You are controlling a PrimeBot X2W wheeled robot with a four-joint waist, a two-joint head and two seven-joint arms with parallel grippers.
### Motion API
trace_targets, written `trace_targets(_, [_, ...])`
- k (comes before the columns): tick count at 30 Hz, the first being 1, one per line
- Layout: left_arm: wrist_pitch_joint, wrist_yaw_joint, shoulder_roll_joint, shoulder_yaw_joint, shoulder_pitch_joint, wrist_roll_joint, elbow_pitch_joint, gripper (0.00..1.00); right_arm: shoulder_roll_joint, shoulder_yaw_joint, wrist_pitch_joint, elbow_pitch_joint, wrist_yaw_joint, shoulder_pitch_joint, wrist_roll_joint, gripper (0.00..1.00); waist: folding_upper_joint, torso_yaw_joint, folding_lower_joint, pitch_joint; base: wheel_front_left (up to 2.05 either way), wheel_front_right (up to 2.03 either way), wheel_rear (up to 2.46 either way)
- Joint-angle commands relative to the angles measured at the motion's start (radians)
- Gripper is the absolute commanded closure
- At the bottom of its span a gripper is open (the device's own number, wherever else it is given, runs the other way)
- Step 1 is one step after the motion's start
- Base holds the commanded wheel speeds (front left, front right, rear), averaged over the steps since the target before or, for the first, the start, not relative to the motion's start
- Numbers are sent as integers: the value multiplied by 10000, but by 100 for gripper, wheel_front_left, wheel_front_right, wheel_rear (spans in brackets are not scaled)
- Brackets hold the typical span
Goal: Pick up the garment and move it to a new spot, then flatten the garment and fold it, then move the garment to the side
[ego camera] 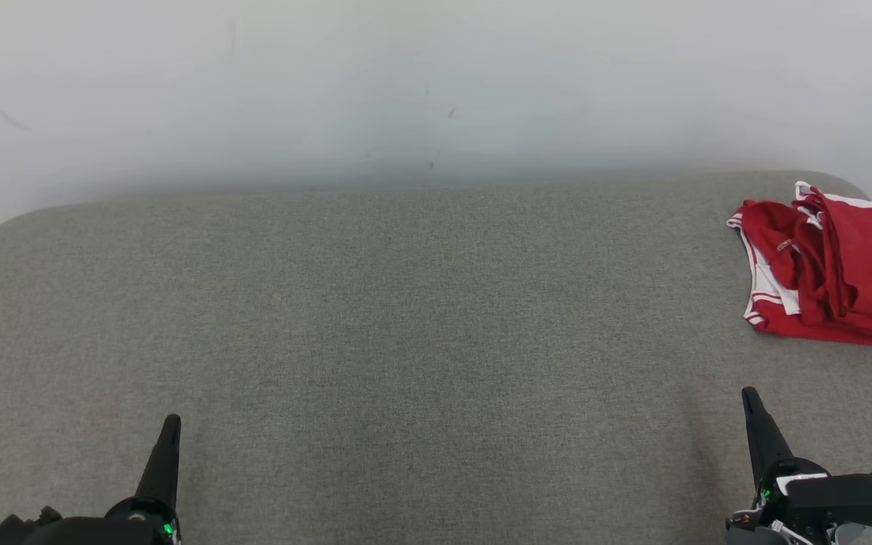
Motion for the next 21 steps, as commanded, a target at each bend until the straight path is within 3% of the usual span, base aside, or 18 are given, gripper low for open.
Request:
trace_targets(1, [61, 4, 8, 38, -164, -278, -14, 100, 25, -52, 51, -13, -16, -145, 235, 100, 0, -3, 0, -3, 0, 0, 0])
trace_targets(21, [421, 7, 0, 51, -268, -1627, 26, 100, 91, -191, 364, 79, -20, -252, 1537, 100, 0, -41, 0, -33, 0, 0, 0])
